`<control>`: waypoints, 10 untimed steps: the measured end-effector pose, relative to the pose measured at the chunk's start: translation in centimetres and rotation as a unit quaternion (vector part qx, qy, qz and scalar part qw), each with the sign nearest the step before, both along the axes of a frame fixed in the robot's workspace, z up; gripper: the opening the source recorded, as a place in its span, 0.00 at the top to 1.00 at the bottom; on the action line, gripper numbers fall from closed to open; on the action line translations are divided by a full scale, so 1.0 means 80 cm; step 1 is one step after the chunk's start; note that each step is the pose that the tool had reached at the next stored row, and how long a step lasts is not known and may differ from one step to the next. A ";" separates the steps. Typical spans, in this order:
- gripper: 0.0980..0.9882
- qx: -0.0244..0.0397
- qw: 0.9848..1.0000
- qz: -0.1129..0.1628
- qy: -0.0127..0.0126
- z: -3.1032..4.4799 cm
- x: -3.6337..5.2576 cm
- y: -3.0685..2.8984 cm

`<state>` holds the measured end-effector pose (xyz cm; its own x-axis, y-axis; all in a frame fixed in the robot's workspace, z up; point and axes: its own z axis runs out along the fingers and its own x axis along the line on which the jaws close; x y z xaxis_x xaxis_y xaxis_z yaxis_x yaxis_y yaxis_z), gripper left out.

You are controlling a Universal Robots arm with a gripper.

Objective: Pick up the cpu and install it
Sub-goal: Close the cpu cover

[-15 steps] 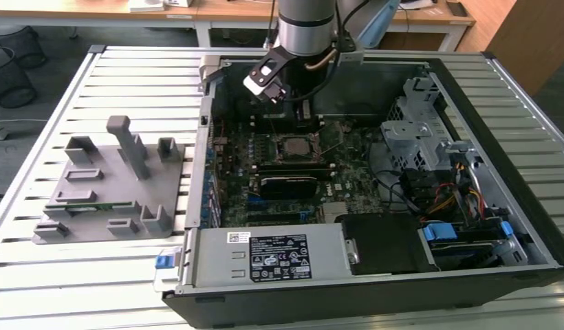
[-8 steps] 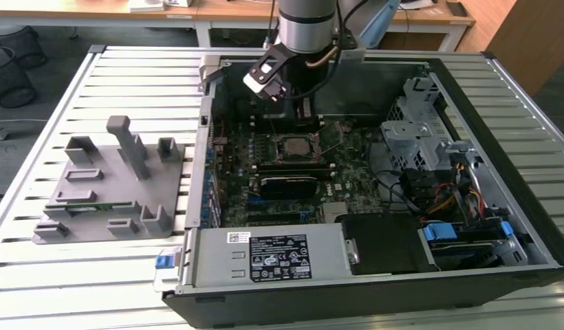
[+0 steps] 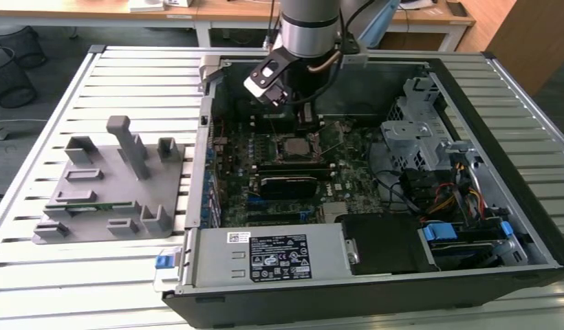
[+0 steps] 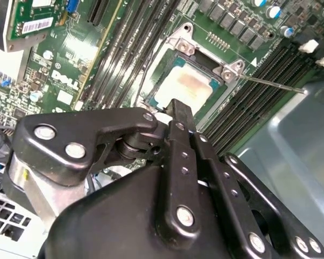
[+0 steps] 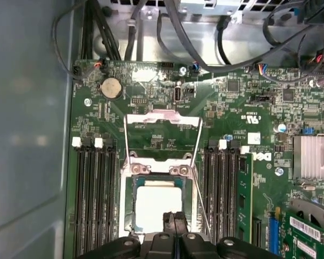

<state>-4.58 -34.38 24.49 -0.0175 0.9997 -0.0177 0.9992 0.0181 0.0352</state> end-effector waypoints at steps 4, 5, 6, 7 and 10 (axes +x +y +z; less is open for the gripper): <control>0.99 0.002 1.000 0.000 0.009 0.0039 0.002 -0.0001; 0.99 0.002 1.000 0.000 0.009 0.0069 0.002 0.0000; 0.99 0.002 1.000 0.000 0.009 0.0109 0.002 -0.0001; 0.99 0.002 1.000 0.000 0.010 0.0147 0.002 -0.0001; 0.99 0.002 1.000 0.000 0.010 0.0233 0.002 -0.0004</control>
<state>-4.44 -34.41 26.35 -0.0180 0.9998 -0.0124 0.9997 0.0182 0.0150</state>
